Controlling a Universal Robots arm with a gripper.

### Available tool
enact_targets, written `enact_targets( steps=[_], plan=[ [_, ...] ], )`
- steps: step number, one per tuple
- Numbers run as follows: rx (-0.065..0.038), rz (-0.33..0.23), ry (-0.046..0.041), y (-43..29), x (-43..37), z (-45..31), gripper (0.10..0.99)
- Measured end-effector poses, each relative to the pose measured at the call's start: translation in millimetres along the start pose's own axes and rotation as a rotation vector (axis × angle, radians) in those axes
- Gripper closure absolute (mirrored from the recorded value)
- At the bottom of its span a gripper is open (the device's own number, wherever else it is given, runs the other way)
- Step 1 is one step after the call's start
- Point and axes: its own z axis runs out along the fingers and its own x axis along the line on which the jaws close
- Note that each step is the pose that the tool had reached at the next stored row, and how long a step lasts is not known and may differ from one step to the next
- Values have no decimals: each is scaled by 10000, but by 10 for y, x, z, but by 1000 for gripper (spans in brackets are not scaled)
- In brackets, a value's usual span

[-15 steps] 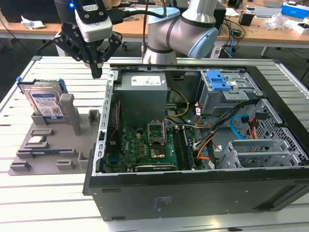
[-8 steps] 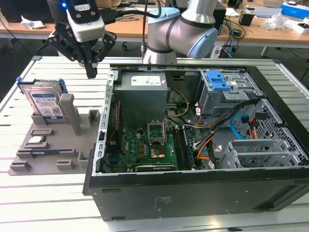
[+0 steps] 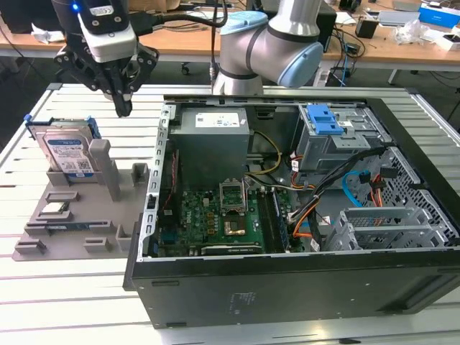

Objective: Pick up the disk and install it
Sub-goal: 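Reach for the disk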

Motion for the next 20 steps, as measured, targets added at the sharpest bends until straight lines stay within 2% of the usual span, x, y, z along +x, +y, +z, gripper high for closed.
enact_targets(
  steps=[16, 20],
  plan=[
    [0, 0, 0, -29, 393, -10, 980],
    [-1, 0, -1, -34, 457, -12, 980]
  ],
)
